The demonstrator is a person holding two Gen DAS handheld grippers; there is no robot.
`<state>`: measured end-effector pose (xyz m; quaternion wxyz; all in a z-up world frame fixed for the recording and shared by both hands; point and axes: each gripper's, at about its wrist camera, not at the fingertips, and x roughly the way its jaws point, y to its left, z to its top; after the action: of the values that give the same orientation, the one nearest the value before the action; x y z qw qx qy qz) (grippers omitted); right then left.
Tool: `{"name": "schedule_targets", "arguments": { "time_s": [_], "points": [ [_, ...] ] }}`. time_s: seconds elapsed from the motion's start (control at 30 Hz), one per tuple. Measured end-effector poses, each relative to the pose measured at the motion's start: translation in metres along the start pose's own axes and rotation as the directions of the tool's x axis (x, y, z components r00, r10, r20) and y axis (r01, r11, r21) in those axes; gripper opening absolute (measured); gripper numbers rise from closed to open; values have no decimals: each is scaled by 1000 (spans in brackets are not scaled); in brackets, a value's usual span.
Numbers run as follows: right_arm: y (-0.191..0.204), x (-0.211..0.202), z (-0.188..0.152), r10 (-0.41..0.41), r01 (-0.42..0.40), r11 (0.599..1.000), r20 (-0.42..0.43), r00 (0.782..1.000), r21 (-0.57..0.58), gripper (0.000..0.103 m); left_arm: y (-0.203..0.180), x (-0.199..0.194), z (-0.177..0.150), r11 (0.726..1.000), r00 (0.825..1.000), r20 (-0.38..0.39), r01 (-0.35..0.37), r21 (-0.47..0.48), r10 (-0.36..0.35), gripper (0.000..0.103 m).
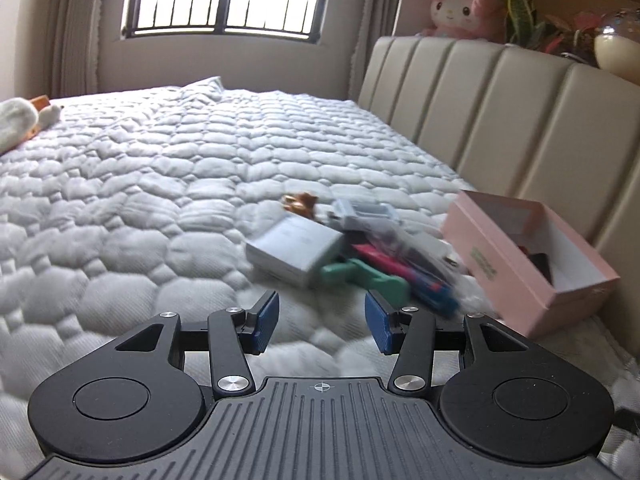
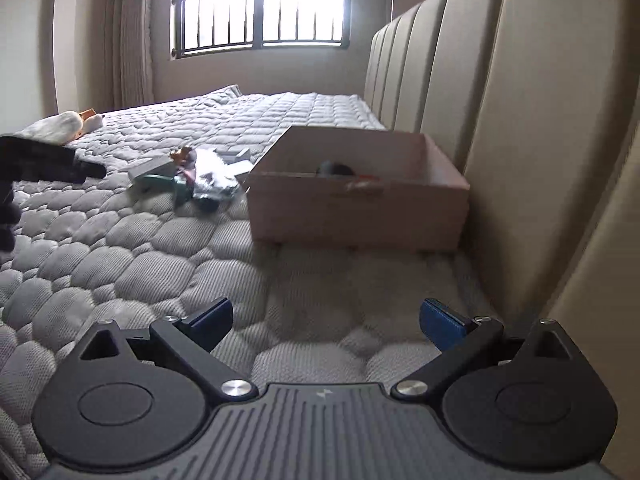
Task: Organize rigid objects
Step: 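Grasp the teal handle-shaped object with the left tool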
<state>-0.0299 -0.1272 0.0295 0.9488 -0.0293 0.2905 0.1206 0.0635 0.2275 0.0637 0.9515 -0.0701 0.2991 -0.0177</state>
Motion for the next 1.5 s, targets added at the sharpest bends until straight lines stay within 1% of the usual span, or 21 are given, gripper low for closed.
{"name": "schedule_targets", "arguments": {
  "time_s": [0.07, 0.17, 0.2, 0.27, 0.33, 0.37, 0.43, 0.5, 0.57, 0.63, 0.7, 0.8, 0.87, 0.97, 1.03, 1.13, 1.23, 1.3, 1.37, 1.43, 1.5],
  "points": [
    [3, 3, 0, 13, -13, 1000, -9, 1000, 9, 100, 9, 14, 11, 1000, 1000, -23, 8, -25, -8, 52],
    [8, 6, -1, 22, -22, 1000, -18, 1000, -3, 100, 23, 34, 29, 987, 1000, -28, -2, -161, -2, 52],
    [10, 6, -2, 20, -21, 1000, -14, 1000, -8, 100, 23, 39, 35, 984, 1000, -18, -4, -181, 0, 52],
    [14, 3, -2, 20, -20, 999, 2, 1000, -27, 100, 17, 47, 48, 989, 1000, -1, 4, -151, -4, 52],
    [17, 1, -2, 23, -22, 998, 22, 1000, -58, 100, 1, 57, 59, 998, 999, 6, 35, -48, -35, 52],
    [19, 0, -2, 22, -20, 997, 32, 999, -74, 100, -8, 63, 64, 998, 998, -14, 69, 6, -69, 52],
    [21, 0, -2, 18, -13, 994, 48, 999, -104, 100, -24, 78, 66, 987, 984, -103, 154, 50, -148, 52],
    [23, 2, -3, 20, -14, 993, 50, 999, -118, 100, -37, 88, 59, 979, 971, -159, 190, 76, -176, 52],
    [22, 4, -3, 29, -24, 993, 45, 999, -112, 100, -47, 92, 49, 980, 972, -178, 172, 102, -152, 52],
    [20, 6, -3, 34, -29, 994, 40, 999, -105, 100, -48, 95, 38, 989, 974, -194, 135, 62, -121, 52],
    [19, 8, -4, 37, -33, 995, 38, 999, -97, 100, -45, 96, 30, 997, 976, -201, 81, -1, -79, 52],
    [19, 11, -5, 44, -41, 995, 33, 998, -96, 100, -41, 95, 27, 991, 974, -205, 78, -107, -98, 52],
    [20, 13, -7, 46, -43, 994, 29, 999, -100, 100, -40, 98, 30, 988, 974, -203, 69, -141, -98, 52],
    [21, 14, -9, 44, -41, 994, 24, 999, -102, 100, -46, 105, 35, 993, 979, -203, -14, -116, -10, 48],
    [21, 13, -9, 44, -41, 994, 26, 999, -101, 100, -52, 108, 35, 995, 980, -197, -50, -86, 32, 45],
    [19, 13, -9, 45, -42, 994, 27, 999, -98, 100, -63, 108, 34, 996, 980, -176, -91, 14, 92, 44],
    [18, 13, -10, 44, -42, 995, 26, 999, -94, 100, -65, 102, 33, 984, 977, -149, -140, 106, 155, 44],
    [17, 13, -10, 48, -45, 995, 27, 998, -92, 100, -59, 99, 31, 982, 974, -156, -148, 120, 166, 44],
    [17, 14, -10, 50, -48, 995, 25, 998, -91, 100, -51, 95, 29, 984, 975, -155, -146, 101, 160, 43],
    [17, 14, -11, 53, -51, 995, 24, 998, -89, 100, -44, 85, 29, 997, 989, -126, -79, 26, 82, 43],
    [17, 15, -11, 57, -54, 995, 22, 998, -86, 100, -42, 82, 29, 999, 991, -132, -15, -45, 9, 43]
  ]
}}
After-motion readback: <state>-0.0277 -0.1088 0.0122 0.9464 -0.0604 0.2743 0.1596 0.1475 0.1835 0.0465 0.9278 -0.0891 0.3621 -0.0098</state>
